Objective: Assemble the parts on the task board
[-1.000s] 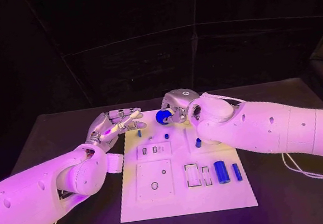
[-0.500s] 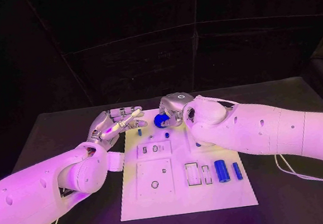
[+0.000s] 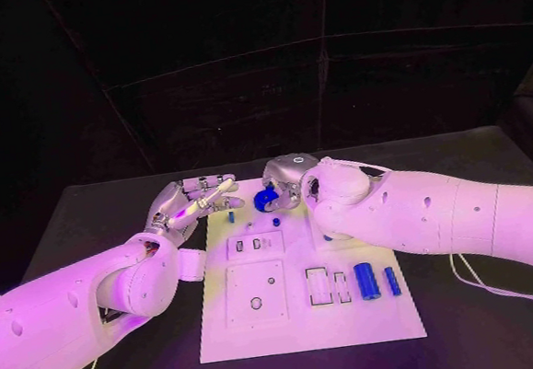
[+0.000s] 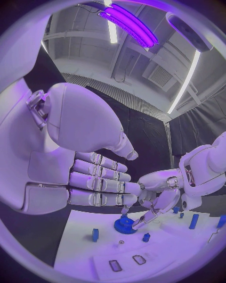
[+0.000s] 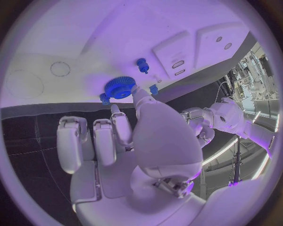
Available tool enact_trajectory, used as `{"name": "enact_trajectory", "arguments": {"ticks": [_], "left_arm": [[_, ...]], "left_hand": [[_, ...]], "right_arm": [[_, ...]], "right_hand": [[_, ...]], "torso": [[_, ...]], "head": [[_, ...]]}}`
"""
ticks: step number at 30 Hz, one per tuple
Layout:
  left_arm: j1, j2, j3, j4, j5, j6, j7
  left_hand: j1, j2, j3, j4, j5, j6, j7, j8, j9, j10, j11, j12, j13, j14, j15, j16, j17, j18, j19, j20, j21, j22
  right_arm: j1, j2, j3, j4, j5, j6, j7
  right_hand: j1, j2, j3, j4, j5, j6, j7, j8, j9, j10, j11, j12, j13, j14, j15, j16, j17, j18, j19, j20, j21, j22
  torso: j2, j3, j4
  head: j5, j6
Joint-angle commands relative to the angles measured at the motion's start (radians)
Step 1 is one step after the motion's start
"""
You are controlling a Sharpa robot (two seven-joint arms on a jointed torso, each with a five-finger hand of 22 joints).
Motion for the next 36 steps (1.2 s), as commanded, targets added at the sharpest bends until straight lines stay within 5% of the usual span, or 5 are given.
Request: {"name": "enact_trajectory", "arguments": {"ticks": [1,6,16,25,36], "left_arm": [[0.002,0.001,0.001,0.001,-0.004,0.003,0.005],[0.002,0.000,0.001,0.002,-0.004,0.003,0.004],[0.002,-0.008,0.001,0.003,-0.004,0.004,0.004],[0.002,-0.015,0.001,0.006,-0.004,0.004,0.005],[0.001,-0.002,0.001,-0.004,-0.004,0.010,0.004]], "left_hand": [[-0.005,0.006,0.002,-0.005,0.002,0.002,0.003,-0.004,0.000,0.004,0.005,-0.004,-0.001,0.000,0.001,-0.002,0.002,0.013,0.005,0.001,-0.003,-0.001],[-0.005,0.006,0.002,-0.005,0.002,0.002,0.003,-0.004,0.000,0.004,0.005,-0.004,-0.001,0.000,0.001,-0.002,0.002,0.013,0.005,0.001,-0.003,-0.001],[-0.006,0.006,0.003,-0.006,0.002,0.002,0.003,-0.005,0.000,0.004,0.005,-0.005,-0.001,0.000,0.001,-0.003,0.002,0.013,0.005,0.002,-0.003,-0.002],[-0.006,0.006,0.003,-0.006,0.002,0.002,0.003,-0.005,0.000,0.004,0.005,-0.005,-0.001,0.000,0.001,-0.004,0.002,0.013,0.004,0.002,-0.003,-0.002],[-0.006,0.006,0.003,-0.006,0.002,0.003,0.003,-0.005,0.000,0.005,0.005,-0.005,-0.001,0.000,0.001,-0.004,0.002,0.013,0.004,0.002,-0.003,-0.002]], "right_arm": [[0.002,0.002,0.001,-0.001,0.006,0.020,-0.010],[0.002,-0.006,0.001,0.009,0.008,0.005,-0.008],[0.004,-0.176,0.001,0.159,0.164,-0.212,0.162],[0.014,-0.401,0.000,0.241,0.415,-0.120,0.326],[0.014,-0.497,-0.001,0.140,0.508,-0.054,0.479]], "right_hand": [[-0.005,-0.005,-0.001,0.005,-0.005,0.010,0.001,-0.004,0.001,0.001,0.005,-0.006,0.022,0.079,0.009,-0.003,0.152,-0.010,0.007,0.007,-0.004,0.142],[-0.007,-0.004,-0.002,0.010,-0.005,0.031,0.001,0.001,0.004,0.002,0.006,-0.005,0.024,0.079,0.010,-0.004,0.151,-0.009,0.007,0.008,-0.004,0.142],[0.010,-0.002,0.000,0.014,0.037,0.066,-0.003,0.008,0.009,0.008,0.003,0.006,0.033,0.078,0.008,-0.006,0.147,-0.010,0.009,0.010,-0.003,0.144],[0.048,-0.013,-0.011,-0.018,0.070,0.072,-0.005,0.005,0.008,0.003,0.001,0.002,0.030,0.074,0.006,-0.014,0.132,-0.004,-0.009,0.007,-0.014,0.122],[0.066,-0.032,-0.049,-0.038,0.083,0.057,-0.007,0.001,0.006,-0.007,-0.001,-0.009,0.020,0.073,0.004,-0.016,0.130,-0.003,-0.014,0.005,-0.018,0.117]], "torso": [[0.000,-0.0003,-0.0002],[-0.001,0.0000,-0.0004],[-0.002,0.0004,-0.0056],[-0.004,0.0061,-0.0262],[-0.003,0.0137,-0.0340]], "head": [[0.000,0.000],[0.001,0.000],[0.005,0.005],[0.002,0.010],[-0.024,0.019]]}}
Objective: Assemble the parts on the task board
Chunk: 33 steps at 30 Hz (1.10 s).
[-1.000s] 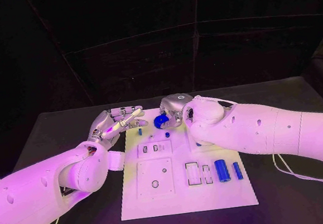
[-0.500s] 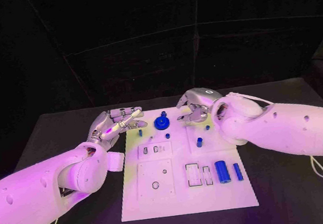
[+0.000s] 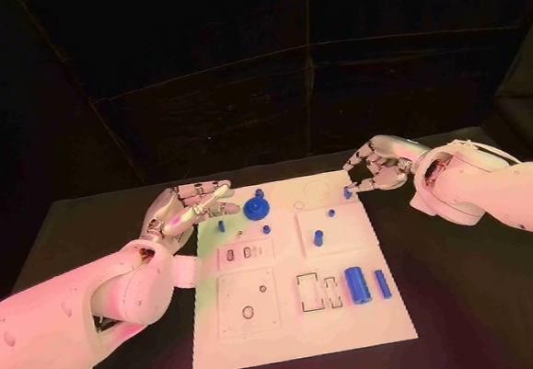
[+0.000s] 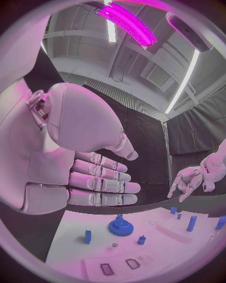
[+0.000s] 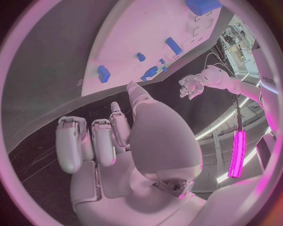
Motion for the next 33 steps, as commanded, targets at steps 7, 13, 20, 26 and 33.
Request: {"name": "enact_trajectory", "arguments": {"ticks": [7,13,20,26,33], "left_arm": [[0.001,0.011,0.001,-0.011,-0.004,0.013,0.005],[0.000,0.017,0.001,-0.017,-0.004,0.013,0.005],[-0.002,0.023,0.001,-0.022,-0.004,0.015,0.005],[-0.003,0.024,0.000,-0.024,-0.004,0.015,0.005],[-0.003,0.025,0.000,-0.025,-0.004,0.015,0.003]], "left_hand": [[-0.006,0.006,0.000,-0.004,0.002,0.003,0.003,-0.005,0.000,0.005,0.005,-0.005,-0.001,0.000,0.001,-0.004,0.002,0.013,0.004,0.002,-0.004,-0.001],[-0.006,0.006,0.001,-0.004,0.002,0.003,0.003,-0.005,0.000,0.005,0.005,-0.005,0.000,0.001,0.001,-0.004,0.002,0.013,0.004,0.002,-0.004,-0.002],[-0.006,0.006,0.001,-0.004,0.002,0.003,0.003,-0.005,0.000,0.005,0.005,-0.005,0.000,0.001,0.001,-0.004,0.002,0.013,0.004,0.002,-0.004,-0.002],[-0.006,0.006,0.001,-0.004,0.002,0.003,0.003,-0.005,0.000,0.005,0.005,-0.005,0.000,0.001,0.001,-0.004,0.002,0.013,0.004,0.002,-0.004,-0.002],[-0.006,0.006,0.001,-0.004,0.002,0.003,0.003,-0.005,0.000,0.005,0.005,-0.005,0.000,0.001,0.001,-0.004,0.002,0.013,0.004,0.002,-0.004,-0.002]], "right_arm": [[-0.003,0.002,0.000,-0.086,0.087,0.054,0.137],[-0.008,0.026,0.000,-0.123,0.091,0.074,0.146],[-0.014,0.060,0.000,-0.153,0.093,0.117,0.148],[-0.020,0.074,0.000,-0.166,0.083,0.133,0.143],[-0.022,0.082,0.000,-0.177,0.063,0.146,0.132]], "right_hand": [[0.019,0.004,-0.012,-0.007,0.010,-0.011,0.000,-0.002,-0.001,-0.009,0.000,-0.006,0.020,0.077,0.001,-0.004,0.132,-0.003,-0.007,-0.002,-0.006,0.116],[0.037,0.018,-0.013,-0.018,0.014,-0.003,0.000,0.003,0.001,-0.007,-0.001,-0.002,0.023,0.078,0.001,-0.004,0.133,-0.003,-0.007,-0.002,-0.006,0.116],[0.053,0.031,-0.014,-0.033,0.015,0.010,-0.002,0.008,0.003,-0.004,-0.002,0.002,0.027,0.078,0.000,-0.003,0.135,-0.003,-0.007,-0.003,-0.007,0.116],[0.058,0.039,-0.016,-0.040,0.015,0.026,-0.003,0.014,0.005,0.002,-0.004,0.011,0.036,0.079,-0.001,-0.002,0.139,-0.003,-0.005,-0.004,-0.006,0.118],[0.061,0.048,-0.017,-0.048,0.015,0.044,-0.006,0.021,0.007,0.012,-0.006,0.025,0.049,0.082,-0.003,0.004,0.149,-0.005,-0.001,-0.005,-0.004,0.123]], "torso": [[0.001,0.0046,-0.0027],[0.000,0.0022,-0.0010],[0.000,0.0009,0.0018],[0.000,0.0001,-0.0004],[-0.001,0.0001,0.0009]], "head": [[-0.015,0.002],[-0.018,0.001],[-0.020,-0.005],[-0.019,-0.012],[-0.023,-0.014]]}}
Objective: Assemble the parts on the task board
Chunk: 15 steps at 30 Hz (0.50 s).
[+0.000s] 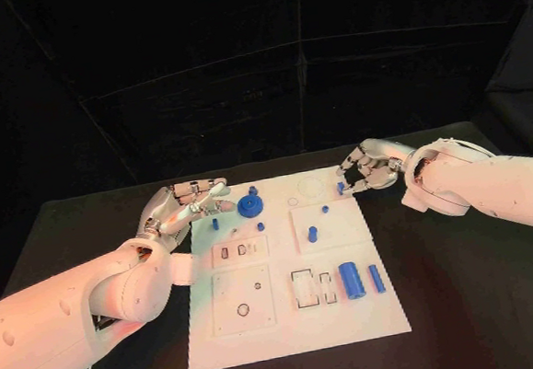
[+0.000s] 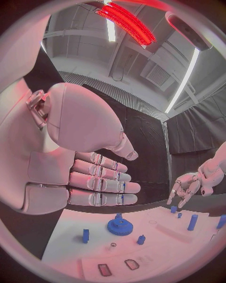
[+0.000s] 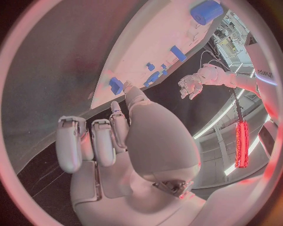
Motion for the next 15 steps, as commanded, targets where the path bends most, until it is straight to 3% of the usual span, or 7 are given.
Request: {"name": "enact_trajectory", "arguments": {"ticks": [1,15], "left_arm": [[0.001,0.002,0.001,0.000,-0.004,0.013,0.003],[0.000,0.003,0.001,-0.003,-0.004,0.013,0.003]], "left_hand": [[-0.006,0.006,0.001,-0.004,0.002,0.003,0.003,-0.005,0.000,0.002,0.002,-0.005,0.000,0.001,0.001,-0.004,0.001,0.013,0.004,0.002,-0.004,-0.001],[-0.006,0.006,0.001,-0.004,0.002,0.003,0.003,-0.005,0.000,0.002,0.002,-0.005,0.000,0.001,0.001,-0.004,0.001,0.013,0.004,0.002,-0.004,-0.001]], "right_arm": [[0.001,0.002,0.000,-0.004,-0.019,0.029,-0.002],[0.001,0.013,0.001,-0.024,-0.032,0.034,-0.014]], "right_hand": [[0.006,0.010,0.001,-0.008,0.007,0.014,0.000,0.004,0.001,0.007,-0.001,0.005,0.049,0.082,-0.003,0.004,0.150,-0.005,-0.001,-0.005,0.000,0.124],[0.007,0.033,0.008,-0.017,0.004,0.053,-0.006,0.016,0.003,0.012,-0.006,0.012,0.055,0.083,-0.008,0.006,0.154,-0.006,0.003,-0.009,0.002,0.129]], "torso": [[-0.001,-0.0007,0.0003],[-0.001,-0.0007,-0.0010]], "head": [[-0.003,0.000],[-0.004,-0.001]]}}
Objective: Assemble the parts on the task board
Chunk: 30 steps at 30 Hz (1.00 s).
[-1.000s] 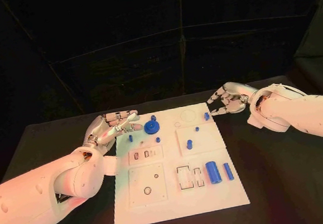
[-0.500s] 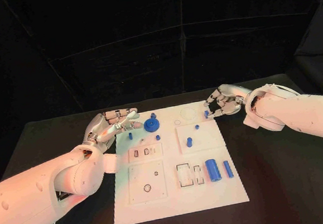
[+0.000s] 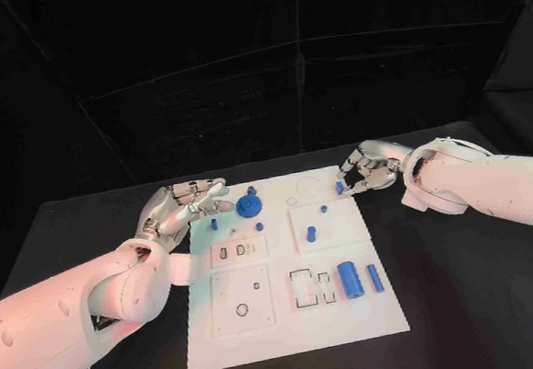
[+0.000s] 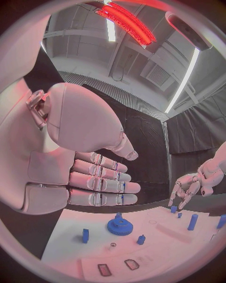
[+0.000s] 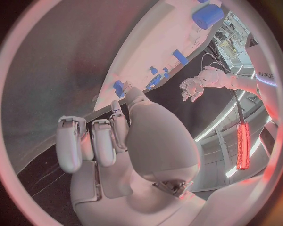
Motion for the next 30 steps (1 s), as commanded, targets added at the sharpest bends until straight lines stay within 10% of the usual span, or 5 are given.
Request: {"name": "enact_trajectory", "arguments": {"ticks": [1,30], "left_arm": [[0.001,0.002,0.001,0.000,-0.004,0.012,0.003],[0.000,0.002,0.001,-0.004,-0.004,0.018,-0.002]], "left_hand": [[-0.006,0.006,0.001,-0.005,0.002,0.004,0.003,-0.005,0.000,0.002,0.002,-0.006,0.000,0.001,0.001,-0.005,0.002,0.013,0.004,0.002,-0.004,-0.001],[-0.006,0.006,0.001,-0.005,0.002,0.004,0.003,-0.005,0.000,0.003,0.001,-0.006,0.000,0.001,0.001,-0.006,0.002,0.013,0.004,0.002,-0.004,-0.002]], "right_arm": [[0.002,0.004,0.000,-0.003,-0.011,0.014,-0.005],[-0.003,0.029,0.000,-0.023,-0.024,0.021,-0.014]], "right_hand": [[0.001,0.013,0.004,-0.007,0.000,0.018,0.000,0.007,0.002,0.009,-0.004,0.004,0.055,0.083,-0.009,0.006,0.154,-0.006,0.002,-0.008,0.003,0.129],[-0.007,0.021,0.009,-0.009,-0.005,0.035,-0.004,0.007,-0.001,0.012,-0.008,0.007,0.058,0.084,-0.012,0.009,0.159,-0.007,0.006,-0.012,0.005,0.135]], "torso": [[0.000,-0.0003,0.0005],[0.000,0.0004,0.0003]], "head": [[-0.002,-0.001],[-0.001,-0.002]]}}
